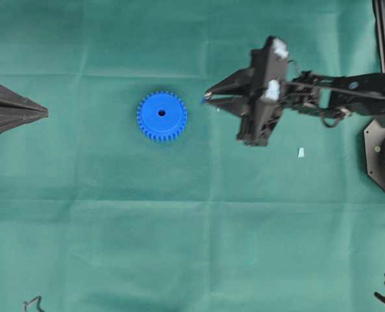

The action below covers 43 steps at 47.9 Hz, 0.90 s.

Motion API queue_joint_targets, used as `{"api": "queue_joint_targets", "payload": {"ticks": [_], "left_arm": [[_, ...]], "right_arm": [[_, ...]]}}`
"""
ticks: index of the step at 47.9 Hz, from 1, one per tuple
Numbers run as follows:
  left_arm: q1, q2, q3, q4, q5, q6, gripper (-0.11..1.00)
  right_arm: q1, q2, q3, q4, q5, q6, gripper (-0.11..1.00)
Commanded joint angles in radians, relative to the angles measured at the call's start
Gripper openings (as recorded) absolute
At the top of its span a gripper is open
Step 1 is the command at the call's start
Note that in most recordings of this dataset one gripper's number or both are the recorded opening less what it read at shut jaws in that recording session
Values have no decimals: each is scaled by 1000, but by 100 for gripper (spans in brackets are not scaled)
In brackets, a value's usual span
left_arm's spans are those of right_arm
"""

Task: Insert the shaft into the center hole of the gear.
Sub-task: 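Carry the held shaft left over the blue gear's center hole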

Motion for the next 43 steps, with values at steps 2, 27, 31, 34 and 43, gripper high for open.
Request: {"api": "queue_joint_targets", "payload": {"ticks": [2, 27, 31, 34, 43], "left_arm": [[-2, 5, -25, 2, -5, 0, 0], [-2, 5, -25, 3, 3, 2, 0], [-2, 5, -23, 3, 3, 2, 0], [-2, 5, -23, 2, 3, 2, 0], [-2, 5, -25, 2, 5, 2, 0]], "right_arm": [[14, 37, -91, -5, 3, -3, 17], [26, 198, -272, -28, 46, -6, 17], [28, 216, -272, -28, 43, -5, 17], [28, 233, -273, -26, 37, -5, 17], [28, 261, -272, -25, 21, -3, 17]]}}
